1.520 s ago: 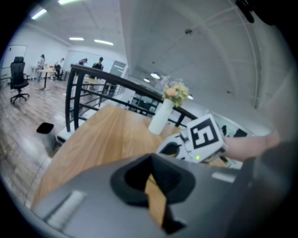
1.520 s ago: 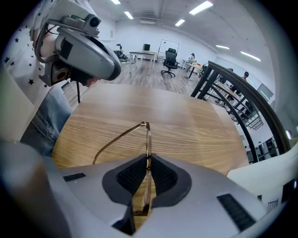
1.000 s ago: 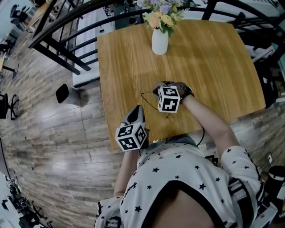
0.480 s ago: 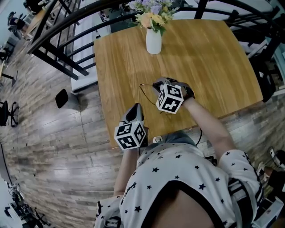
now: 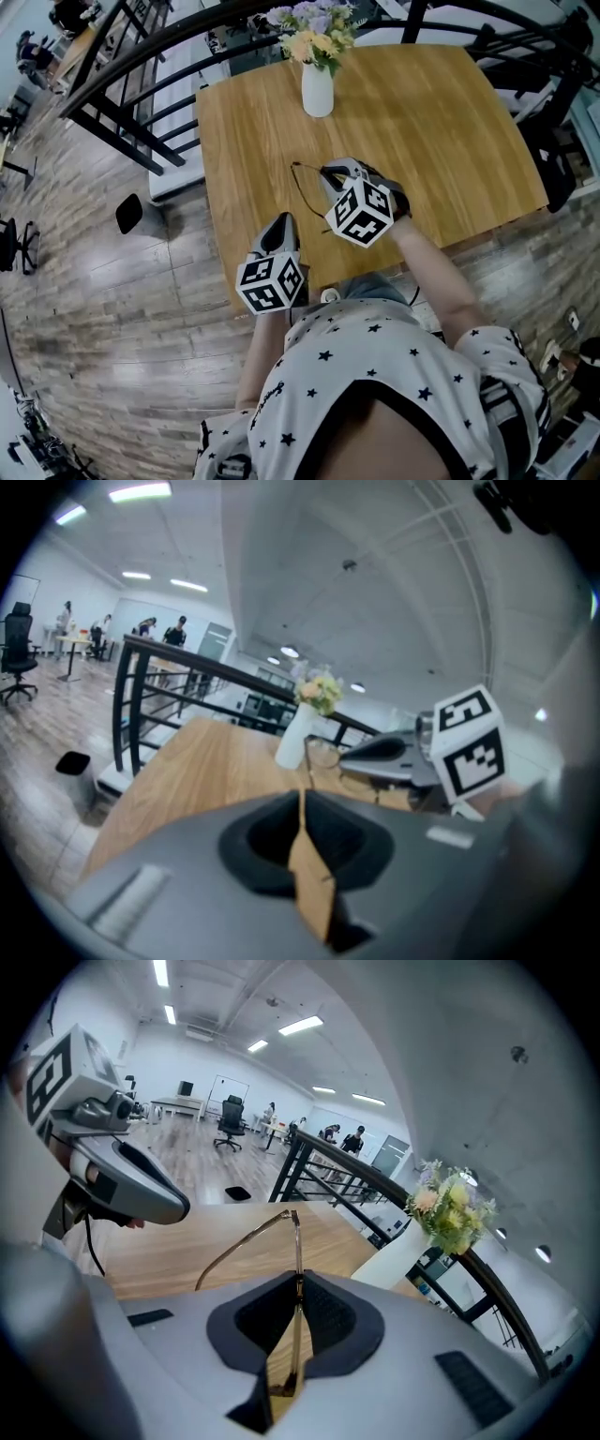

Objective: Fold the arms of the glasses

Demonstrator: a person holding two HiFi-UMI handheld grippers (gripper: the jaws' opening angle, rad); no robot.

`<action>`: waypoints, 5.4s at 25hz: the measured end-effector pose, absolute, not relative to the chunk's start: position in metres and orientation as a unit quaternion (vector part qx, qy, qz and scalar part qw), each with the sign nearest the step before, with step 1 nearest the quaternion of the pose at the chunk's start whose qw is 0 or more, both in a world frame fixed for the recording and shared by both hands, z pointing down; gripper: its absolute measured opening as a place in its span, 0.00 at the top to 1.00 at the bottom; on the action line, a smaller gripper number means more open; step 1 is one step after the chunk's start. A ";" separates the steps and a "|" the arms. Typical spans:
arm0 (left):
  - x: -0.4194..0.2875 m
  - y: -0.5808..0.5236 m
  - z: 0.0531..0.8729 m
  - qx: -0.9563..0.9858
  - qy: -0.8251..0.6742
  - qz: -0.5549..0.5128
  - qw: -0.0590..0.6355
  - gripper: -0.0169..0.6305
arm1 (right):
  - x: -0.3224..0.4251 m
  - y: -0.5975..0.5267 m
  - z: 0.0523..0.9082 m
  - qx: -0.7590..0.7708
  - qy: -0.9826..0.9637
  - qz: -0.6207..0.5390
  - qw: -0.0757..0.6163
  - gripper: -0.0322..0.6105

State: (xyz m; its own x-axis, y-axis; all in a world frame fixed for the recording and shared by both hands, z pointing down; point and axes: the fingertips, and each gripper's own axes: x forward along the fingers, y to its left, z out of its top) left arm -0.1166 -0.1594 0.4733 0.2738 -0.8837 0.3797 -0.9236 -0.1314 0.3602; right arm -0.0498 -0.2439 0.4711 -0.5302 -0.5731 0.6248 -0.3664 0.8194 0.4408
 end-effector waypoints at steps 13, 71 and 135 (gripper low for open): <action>-0.102 -0.157 0.457 0.776 -0.582 0.033 0.240 0.95 | -0.030 -0.230 0.425 0.363 -0.868 -0.110 0.320 0.91; -0.055 -0.173 0.438 0.826 -0.515 0.039 0.227 0.95 | -0.058 -0.202 0.400 0.342 -0.900 -0.080 0.257 0.91; -0.073 -0.146 0.456 0.816 -0.525 0.043 0.238 0.76 | -0.012 -0.243 0.360 0.403 -0.882 -0.096 0.224 0.91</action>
